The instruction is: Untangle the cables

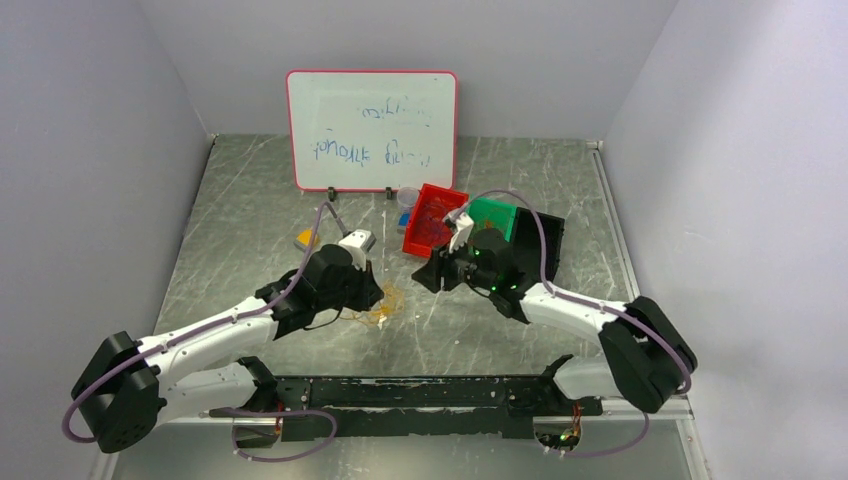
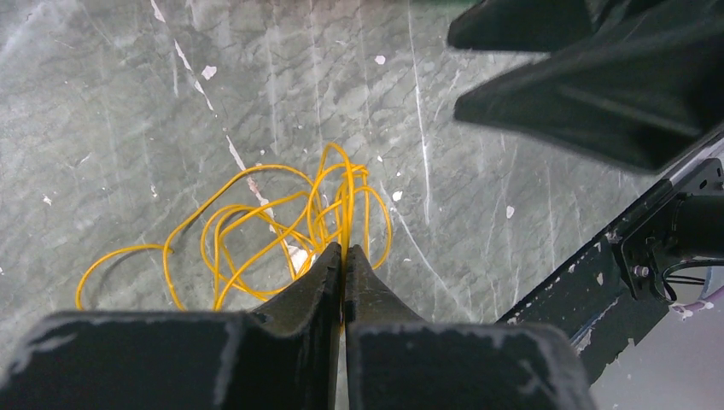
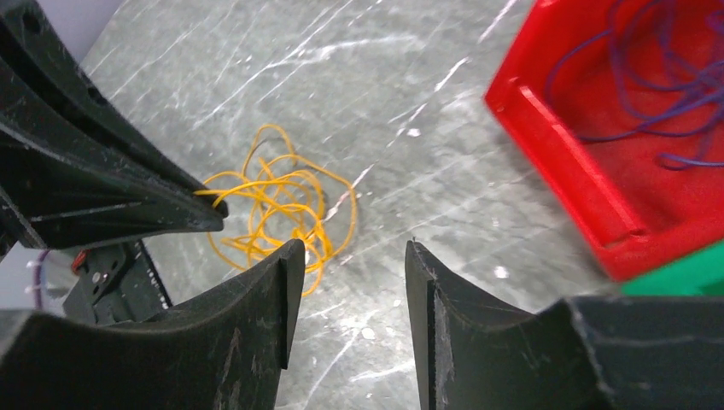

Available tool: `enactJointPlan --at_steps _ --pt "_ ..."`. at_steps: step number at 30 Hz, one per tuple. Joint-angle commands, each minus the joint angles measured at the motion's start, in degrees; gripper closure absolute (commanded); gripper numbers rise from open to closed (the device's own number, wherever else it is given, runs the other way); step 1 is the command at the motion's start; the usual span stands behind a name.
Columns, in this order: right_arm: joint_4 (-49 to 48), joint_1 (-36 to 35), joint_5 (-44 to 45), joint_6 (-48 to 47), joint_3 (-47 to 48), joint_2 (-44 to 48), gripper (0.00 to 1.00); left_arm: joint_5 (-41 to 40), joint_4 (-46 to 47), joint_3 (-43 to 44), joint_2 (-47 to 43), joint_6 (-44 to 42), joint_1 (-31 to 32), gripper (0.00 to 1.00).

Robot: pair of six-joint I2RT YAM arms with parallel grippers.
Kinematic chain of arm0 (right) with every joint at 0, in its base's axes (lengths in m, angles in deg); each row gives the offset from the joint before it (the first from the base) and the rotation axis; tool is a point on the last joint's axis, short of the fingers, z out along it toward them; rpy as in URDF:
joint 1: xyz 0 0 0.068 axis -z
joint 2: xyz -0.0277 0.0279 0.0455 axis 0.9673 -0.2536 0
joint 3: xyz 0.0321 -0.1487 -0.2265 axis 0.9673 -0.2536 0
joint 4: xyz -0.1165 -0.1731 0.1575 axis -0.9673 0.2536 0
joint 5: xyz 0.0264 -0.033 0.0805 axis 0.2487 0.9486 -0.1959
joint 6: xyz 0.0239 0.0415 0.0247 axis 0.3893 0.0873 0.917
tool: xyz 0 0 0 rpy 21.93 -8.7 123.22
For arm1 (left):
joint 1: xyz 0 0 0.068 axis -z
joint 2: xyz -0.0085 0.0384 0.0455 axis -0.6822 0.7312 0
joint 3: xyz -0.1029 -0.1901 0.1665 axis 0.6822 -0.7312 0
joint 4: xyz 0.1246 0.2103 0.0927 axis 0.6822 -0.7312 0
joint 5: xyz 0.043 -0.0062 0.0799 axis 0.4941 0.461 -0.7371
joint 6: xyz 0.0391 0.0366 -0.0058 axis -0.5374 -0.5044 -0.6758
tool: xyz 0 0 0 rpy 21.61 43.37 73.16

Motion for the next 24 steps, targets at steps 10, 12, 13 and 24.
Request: enactJointPlan --at_steps 10,12,13,24 --pt "-6.77 -6.96 4.77 6.52 2.3 -9.99 0.56 0.47 1.97 0.18 -2.64 -0.26 0.27 0.93" --pt "-6.15 -7.72 6.11 8.01 1.89 -10.1 0.55 -0.58 1.47 0.22 -3.57 0.06 0.21 0.93" --pt "-5.82 -8.25 7.11 9.06 1.48 -9.81 0.54 -1.02 1.23 0.22 -4.1 0.11 0.21 0.93" --pt "-5.81 -10.84 12.71 22.47 -2.74 -6.55 0.5 -2.16 1.86 -0.58 -5.2 0.49 0.26 0.93"
